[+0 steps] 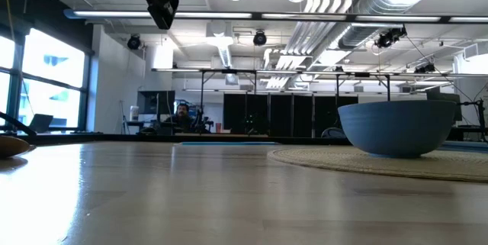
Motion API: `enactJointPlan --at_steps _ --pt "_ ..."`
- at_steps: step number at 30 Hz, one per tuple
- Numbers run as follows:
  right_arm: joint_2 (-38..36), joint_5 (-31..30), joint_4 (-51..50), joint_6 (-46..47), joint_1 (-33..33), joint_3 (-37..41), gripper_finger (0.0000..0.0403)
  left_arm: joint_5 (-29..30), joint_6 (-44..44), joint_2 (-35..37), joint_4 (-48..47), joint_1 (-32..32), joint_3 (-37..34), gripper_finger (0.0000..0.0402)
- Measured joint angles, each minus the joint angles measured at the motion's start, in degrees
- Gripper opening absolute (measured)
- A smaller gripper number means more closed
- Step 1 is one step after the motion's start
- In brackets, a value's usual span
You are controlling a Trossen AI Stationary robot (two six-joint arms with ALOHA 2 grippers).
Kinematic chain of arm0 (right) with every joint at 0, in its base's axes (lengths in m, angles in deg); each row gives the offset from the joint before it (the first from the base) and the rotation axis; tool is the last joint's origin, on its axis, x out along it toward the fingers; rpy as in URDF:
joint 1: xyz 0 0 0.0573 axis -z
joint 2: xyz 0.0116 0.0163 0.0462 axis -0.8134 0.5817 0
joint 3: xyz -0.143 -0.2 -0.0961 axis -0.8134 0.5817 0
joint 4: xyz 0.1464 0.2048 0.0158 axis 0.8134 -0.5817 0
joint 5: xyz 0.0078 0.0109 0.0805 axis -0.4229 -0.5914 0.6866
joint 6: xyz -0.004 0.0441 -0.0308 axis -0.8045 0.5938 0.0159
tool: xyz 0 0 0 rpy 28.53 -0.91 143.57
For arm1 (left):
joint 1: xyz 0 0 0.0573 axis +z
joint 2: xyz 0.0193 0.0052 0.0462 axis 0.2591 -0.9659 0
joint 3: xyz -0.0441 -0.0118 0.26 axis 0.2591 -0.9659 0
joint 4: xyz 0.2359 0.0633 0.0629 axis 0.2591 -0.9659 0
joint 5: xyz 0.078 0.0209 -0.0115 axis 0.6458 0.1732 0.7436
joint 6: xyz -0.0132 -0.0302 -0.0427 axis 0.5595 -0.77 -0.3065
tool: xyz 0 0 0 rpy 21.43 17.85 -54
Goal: Pick & Place Utensil
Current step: Put the green cup at the top right of the brown table mat
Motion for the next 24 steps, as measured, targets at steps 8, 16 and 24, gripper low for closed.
enactJointPlan --at_steps 8,16,24 --pt "0.0 -10.2 7.8 -6.4 -0.2 5.1 0.0395 0.0 0.0 0.0 0.0 0.0 0.0 0.0136" --pt "0.0 -19.9 15.2 -14.0 -0.2 7.7 0.0395 1.4 0.0 0.0 0.0 0.0 0.0 0.0136" --pt "0.0 -26.8 26.5 -21.3 0.2 11.5 0.0395 1.5 0.0 0.0 0.0 0.0 0.0 0.0136"
